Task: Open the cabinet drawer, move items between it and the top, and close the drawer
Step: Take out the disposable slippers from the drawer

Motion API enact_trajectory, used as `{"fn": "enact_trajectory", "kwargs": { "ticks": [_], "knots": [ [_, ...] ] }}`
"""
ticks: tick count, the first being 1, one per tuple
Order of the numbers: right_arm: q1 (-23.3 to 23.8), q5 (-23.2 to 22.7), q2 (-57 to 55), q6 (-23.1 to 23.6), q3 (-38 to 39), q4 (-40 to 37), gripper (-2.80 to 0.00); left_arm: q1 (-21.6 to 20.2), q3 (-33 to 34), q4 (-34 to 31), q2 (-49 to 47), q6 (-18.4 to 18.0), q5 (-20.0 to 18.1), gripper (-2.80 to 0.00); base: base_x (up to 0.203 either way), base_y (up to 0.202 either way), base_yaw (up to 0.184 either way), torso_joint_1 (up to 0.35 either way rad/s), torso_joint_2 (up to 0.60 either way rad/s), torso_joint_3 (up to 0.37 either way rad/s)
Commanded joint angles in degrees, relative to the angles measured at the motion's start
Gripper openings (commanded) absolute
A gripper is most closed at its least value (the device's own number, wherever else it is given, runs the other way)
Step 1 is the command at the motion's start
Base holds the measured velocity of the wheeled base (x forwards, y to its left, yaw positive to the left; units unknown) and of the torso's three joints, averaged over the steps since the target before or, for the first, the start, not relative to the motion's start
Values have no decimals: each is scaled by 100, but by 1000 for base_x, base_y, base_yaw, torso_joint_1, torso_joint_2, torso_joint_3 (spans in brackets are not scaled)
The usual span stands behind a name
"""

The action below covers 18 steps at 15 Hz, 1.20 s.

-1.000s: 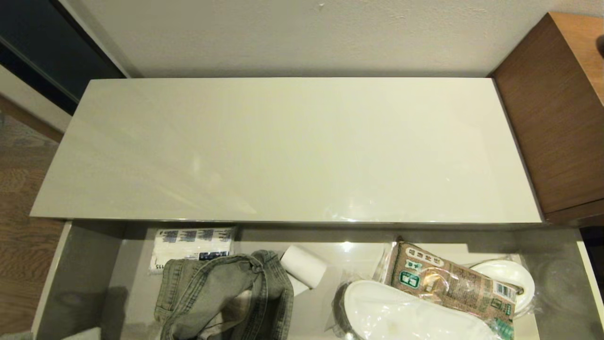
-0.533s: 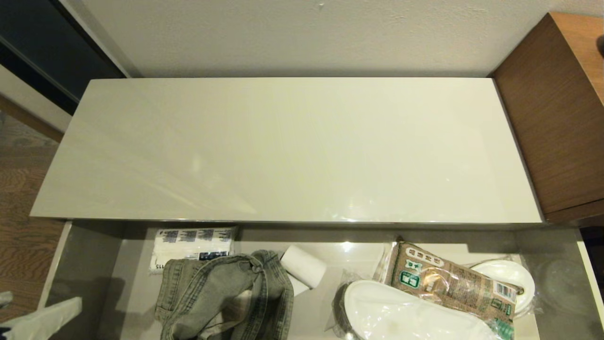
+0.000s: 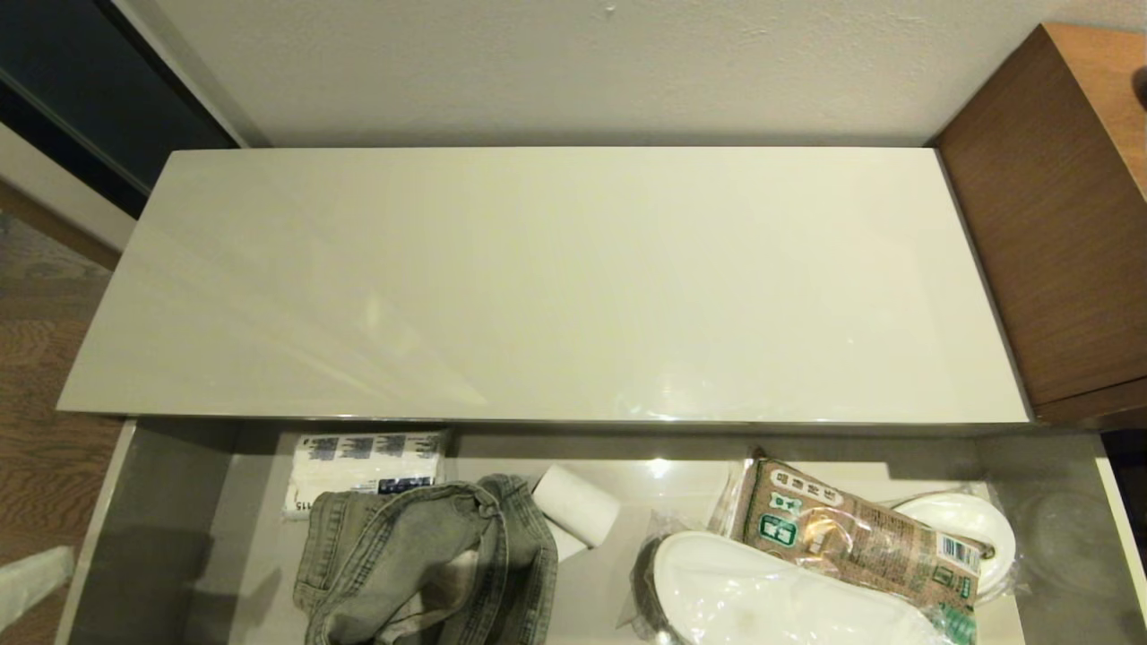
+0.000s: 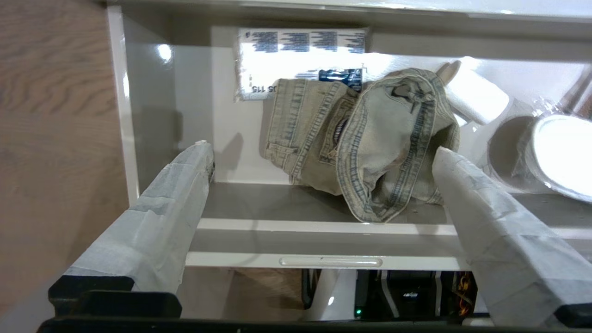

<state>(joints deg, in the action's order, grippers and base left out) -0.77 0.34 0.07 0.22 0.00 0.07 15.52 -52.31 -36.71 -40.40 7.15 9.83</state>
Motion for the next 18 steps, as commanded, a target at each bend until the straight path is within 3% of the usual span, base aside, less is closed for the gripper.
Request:
{"fn": "enact_trajectory", "kwargs": {
  "ticks": [1,2,5,6,8,10,12,15,18],
  "knots": [
    [-2,1,125,4,9,1,-280,1,10,11,-156,-375,-262,0,0,0,0,0,0,0],
    [-2,1,125,4,9,1,-280,4,19,32,-214,-522,-403,0,0,0,0,0,0,0],
    [-2,1,125,4,9,1,-280,4,19,32,-214,-522,-403,0,0,0,0,0,0,0],
    [-2,1,125,13,9,1,-280,10,22,105,-305,-704,-527,-280,0,0,0,0,0,0],
    [-2,1,125,13,9,1,-280,20,95,230,-575,-1298,-959,-280,0,0,0,0,0,0],
    [-2,-7,125,31,9,1,-280,21,119,228,-608,-1404,-1043,-280,0,0,0,0,0,0],
    [-2,-7,125,13,9,1,-280,29,183,226,-897,-1912,-1257,-280,0,0,0,0,0,0],
    [-2,1,125,4,9,-7,-280,134,171,237,-1072,-1916,-1318,-280,0,0,0,0,0,0],
    [-2,1,125,4,9,-7,-280,475,219,300,-1758,-1794,-1775,-280,0,0,0,0,0,0]
  ]
}}
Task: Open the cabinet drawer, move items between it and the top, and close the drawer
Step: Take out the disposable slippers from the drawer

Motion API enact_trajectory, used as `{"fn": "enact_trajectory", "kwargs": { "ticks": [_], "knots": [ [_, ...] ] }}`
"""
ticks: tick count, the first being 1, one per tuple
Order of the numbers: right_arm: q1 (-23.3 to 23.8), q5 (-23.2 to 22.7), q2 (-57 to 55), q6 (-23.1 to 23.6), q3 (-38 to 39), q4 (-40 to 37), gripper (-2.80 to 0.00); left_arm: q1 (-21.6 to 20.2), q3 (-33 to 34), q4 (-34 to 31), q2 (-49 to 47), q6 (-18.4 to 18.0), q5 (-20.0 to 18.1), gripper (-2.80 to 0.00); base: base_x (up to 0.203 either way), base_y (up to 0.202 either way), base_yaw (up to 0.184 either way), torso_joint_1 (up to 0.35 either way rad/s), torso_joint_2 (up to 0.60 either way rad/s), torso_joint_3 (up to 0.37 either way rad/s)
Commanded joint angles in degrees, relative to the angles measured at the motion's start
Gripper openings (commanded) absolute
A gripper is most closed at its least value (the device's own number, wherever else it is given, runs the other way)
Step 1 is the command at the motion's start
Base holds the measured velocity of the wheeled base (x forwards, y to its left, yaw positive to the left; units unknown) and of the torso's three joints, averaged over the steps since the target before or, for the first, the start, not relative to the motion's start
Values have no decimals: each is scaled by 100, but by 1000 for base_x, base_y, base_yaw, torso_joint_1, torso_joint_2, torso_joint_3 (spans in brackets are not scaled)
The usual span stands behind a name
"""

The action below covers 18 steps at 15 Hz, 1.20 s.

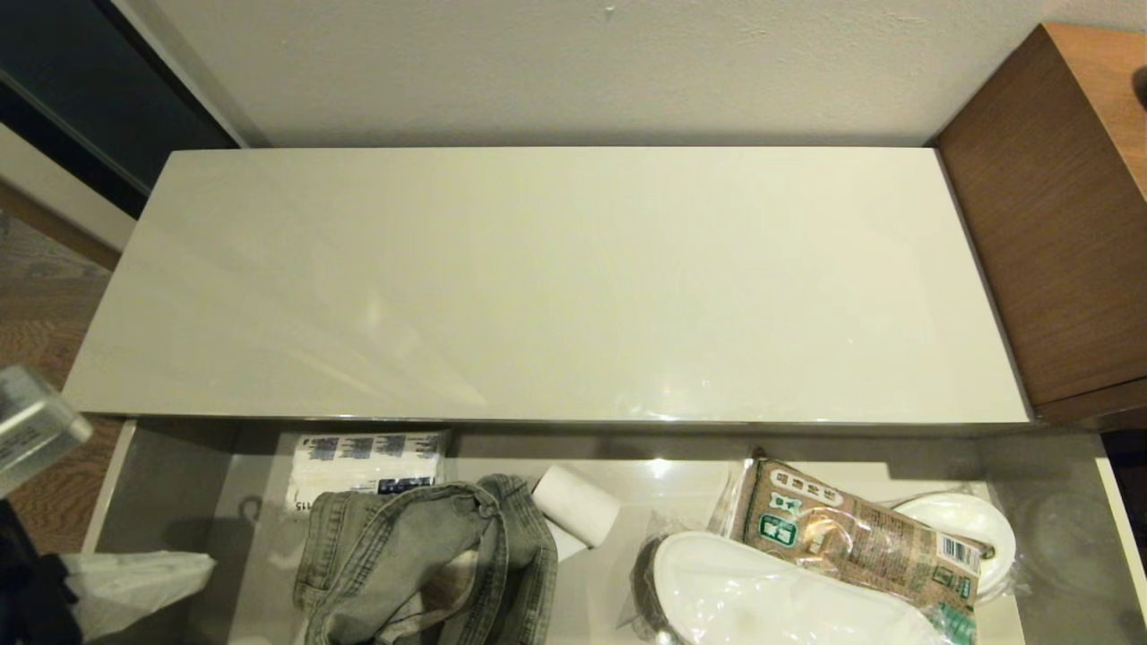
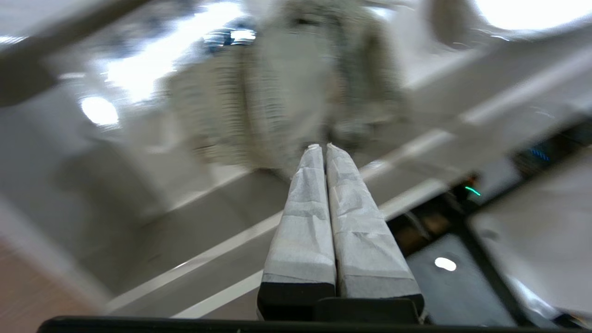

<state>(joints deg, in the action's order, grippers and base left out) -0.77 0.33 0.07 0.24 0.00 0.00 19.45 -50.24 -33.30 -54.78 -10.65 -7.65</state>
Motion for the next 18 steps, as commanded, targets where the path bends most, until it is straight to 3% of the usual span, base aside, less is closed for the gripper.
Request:
{"fn": "enact_trajectory", "kwargs": {
  "ticks": [1,3,6,9,11,12,18],
  "knots": [
    [-2,2,125,6,9,0,-280,139,0,106,-463,61,-152,-280,0,0,0,0,0,0],
    [-2,-7,125,2,9,0,-280,286,-12,558,-761,315,-400,-280,0,0,0,0,0,0],
    [-2,-7,125,-7,9,9,-280,591,1,632,-1028,383,-418,-280,0,0,0,0,0,0],
    [-2,0,125,-7,9,9,-280,626,1,658,-1055,397,-422,-280,0,0,0,0,0,0],
    [-2,2,125,-7,9,9,-280,793,-87,1089,-1465,386,-413,-280,0,0,0,0,0,0],
    [-2,2,125,-7,9,9,-280,932,-148,1436,-1688,360,-385,0,0,0,0,0,0,0],
    [-2,2,125,-7,9,9,-280,1012,-239,1574,-1775,345,-264,0,0,0,0,0,0,0]
  ]
}}
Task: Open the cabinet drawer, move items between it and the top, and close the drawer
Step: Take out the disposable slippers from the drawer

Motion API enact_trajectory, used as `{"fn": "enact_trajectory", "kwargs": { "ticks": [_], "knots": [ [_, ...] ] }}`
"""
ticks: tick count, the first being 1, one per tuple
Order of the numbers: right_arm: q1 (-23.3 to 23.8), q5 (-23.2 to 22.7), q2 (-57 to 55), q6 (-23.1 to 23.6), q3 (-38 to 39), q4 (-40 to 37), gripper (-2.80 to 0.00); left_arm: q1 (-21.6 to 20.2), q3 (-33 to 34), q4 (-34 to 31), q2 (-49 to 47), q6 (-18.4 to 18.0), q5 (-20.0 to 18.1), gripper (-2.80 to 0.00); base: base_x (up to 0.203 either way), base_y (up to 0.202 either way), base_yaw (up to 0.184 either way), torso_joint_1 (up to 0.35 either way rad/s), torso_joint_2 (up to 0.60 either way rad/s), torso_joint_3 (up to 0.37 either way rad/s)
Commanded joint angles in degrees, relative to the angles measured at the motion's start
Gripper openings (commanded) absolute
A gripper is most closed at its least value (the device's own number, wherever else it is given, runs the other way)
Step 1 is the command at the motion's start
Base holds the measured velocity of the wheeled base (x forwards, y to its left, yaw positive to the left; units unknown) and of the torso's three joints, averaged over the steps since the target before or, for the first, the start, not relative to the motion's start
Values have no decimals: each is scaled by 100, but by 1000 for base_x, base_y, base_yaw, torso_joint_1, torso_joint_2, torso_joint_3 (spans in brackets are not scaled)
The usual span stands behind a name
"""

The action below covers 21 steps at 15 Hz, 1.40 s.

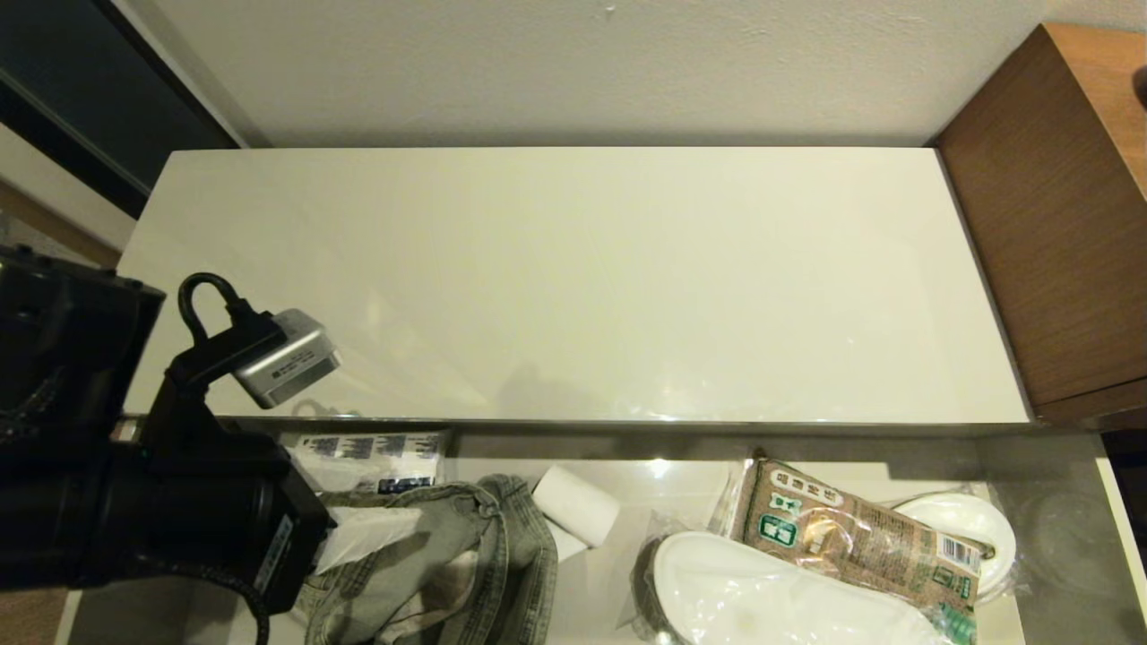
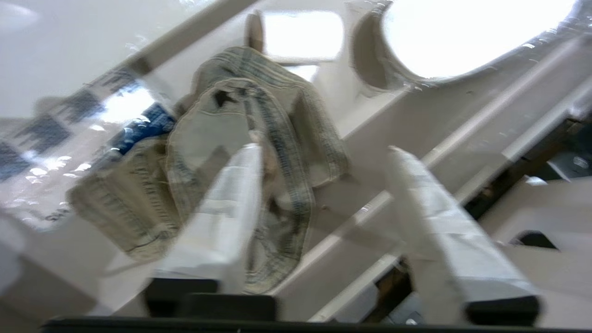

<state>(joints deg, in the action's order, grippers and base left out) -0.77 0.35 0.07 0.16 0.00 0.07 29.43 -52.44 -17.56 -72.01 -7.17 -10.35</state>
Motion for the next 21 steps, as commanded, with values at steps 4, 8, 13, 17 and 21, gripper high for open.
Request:
{"fn": "enact_trajectory", "kwargs": {
  "ticks": [4,8,13,17,21],
  "knots": [
    [-2,0,125,2,9,1,-280,256,-263,80,-332,-77,484,0,0,0,0,0,0,0],
    [-2,0,125,2,9,1,-280,334,-400,104,-437,-339,702,0,0,0,0,0,0,0],
    [-2,0,125,-7,9,1,-280,608,-548,121,-761,-426,833,0,0,0,0,0,0,0],
    [-2,0,125,2,9,1,-280,687,-698,306,-946,-426,868,0,0,0,0,0,0,0],
    [-2,0,125,2,9,1,-280,802,-672,297,-981,-426,868,0,0,0,0,0,0,0]
  ]
}}
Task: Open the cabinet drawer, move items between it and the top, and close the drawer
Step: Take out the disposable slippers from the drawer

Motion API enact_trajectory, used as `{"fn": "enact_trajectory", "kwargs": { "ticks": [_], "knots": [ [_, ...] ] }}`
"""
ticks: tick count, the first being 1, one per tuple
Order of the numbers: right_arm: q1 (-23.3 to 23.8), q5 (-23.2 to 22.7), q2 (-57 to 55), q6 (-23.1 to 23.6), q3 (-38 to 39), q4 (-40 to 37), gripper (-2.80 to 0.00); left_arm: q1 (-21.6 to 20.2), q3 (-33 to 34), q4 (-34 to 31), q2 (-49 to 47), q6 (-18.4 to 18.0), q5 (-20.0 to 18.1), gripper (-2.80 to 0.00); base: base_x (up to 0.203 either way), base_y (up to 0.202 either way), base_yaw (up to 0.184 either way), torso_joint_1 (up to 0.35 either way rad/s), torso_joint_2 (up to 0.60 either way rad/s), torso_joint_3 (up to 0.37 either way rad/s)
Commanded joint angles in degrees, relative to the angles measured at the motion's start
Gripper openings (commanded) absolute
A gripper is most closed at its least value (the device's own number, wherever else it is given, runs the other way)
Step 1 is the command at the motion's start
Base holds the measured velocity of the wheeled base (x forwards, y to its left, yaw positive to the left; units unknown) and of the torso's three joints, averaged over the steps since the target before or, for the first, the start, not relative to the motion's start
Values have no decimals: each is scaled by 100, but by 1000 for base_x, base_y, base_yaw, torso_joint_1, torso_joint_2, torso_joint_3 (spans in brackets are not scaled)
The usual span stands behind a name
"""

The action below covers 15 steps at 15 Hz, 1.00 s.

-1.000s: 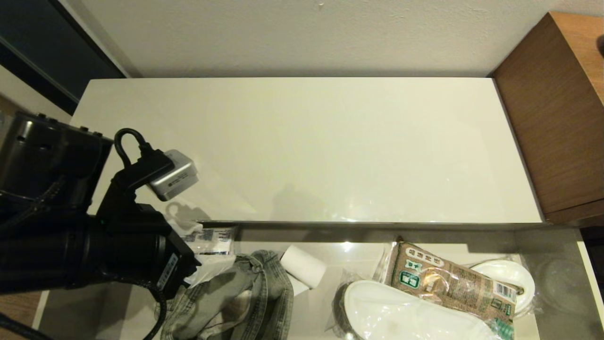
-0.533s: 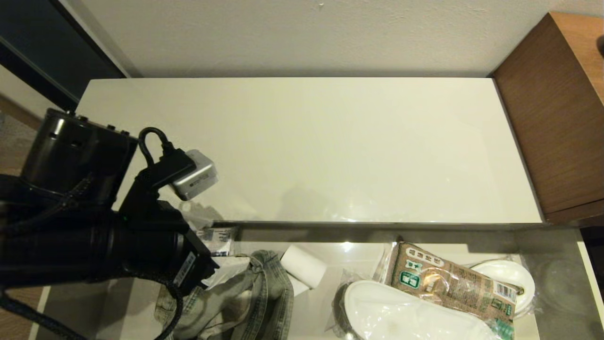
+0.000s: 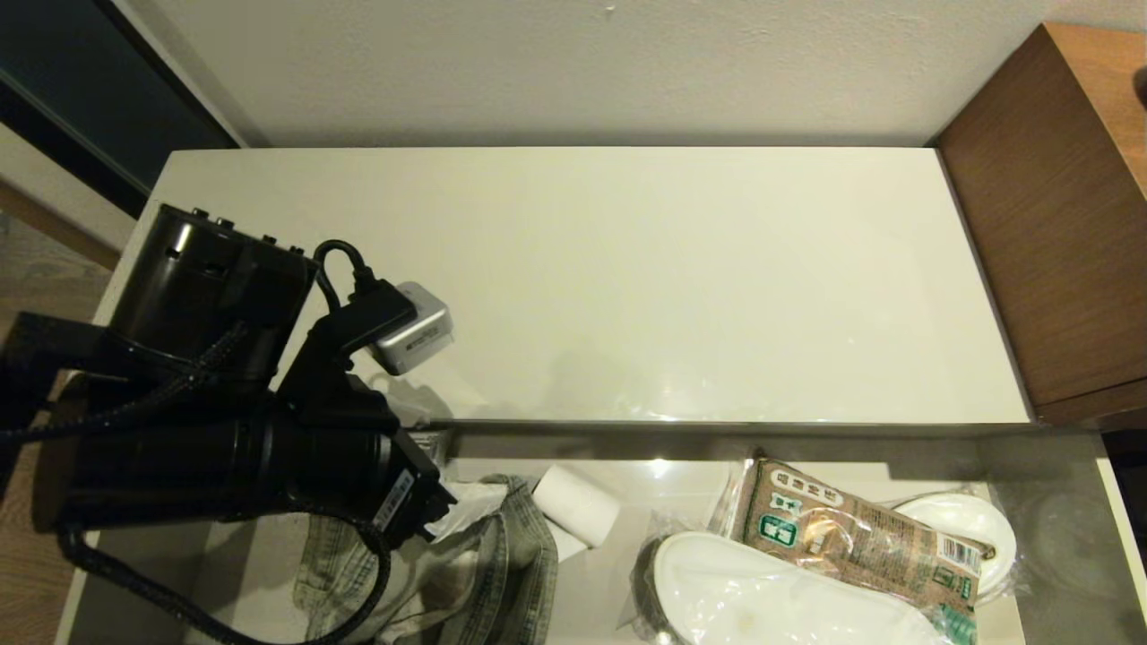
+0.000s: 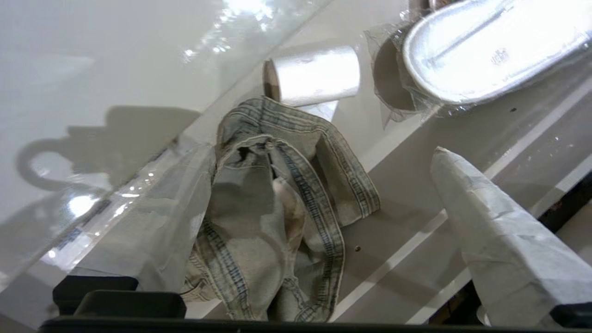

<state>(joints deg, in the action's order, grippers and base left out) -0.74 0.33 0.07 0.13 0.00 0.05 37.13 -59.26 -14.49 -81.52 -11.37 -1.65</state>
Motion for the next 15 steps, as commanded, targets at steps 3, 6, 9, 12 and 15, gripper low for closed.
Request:
{"fn": "enact_trajectory", "kwargs": {
  "ticks": [3,6,9,12,15],
  "knots": [
    [-5,2,125,4,9,3,-280,66,2,-1,-40,-5,42,0,0,0,0,0,0,0],
    [-5,2,125,4,9,3,-280,71,-1,-1,-53,-3,56,0,0,0,0,0,0,0],
    [-5,2,125,4,9,3,-280,84,-7,-1,-119,4,94,0,0,0,0,0,0,0],
    [-5,2,125,-5,9,3,-280,110,-86,8,-224,4,103,0,0,0,0,0,0,0],
    [-5,2,125,-5,9,3,-280,137,-86,8,-321,-5,85,0,0,0,0,0,0,0]
  ]
}}
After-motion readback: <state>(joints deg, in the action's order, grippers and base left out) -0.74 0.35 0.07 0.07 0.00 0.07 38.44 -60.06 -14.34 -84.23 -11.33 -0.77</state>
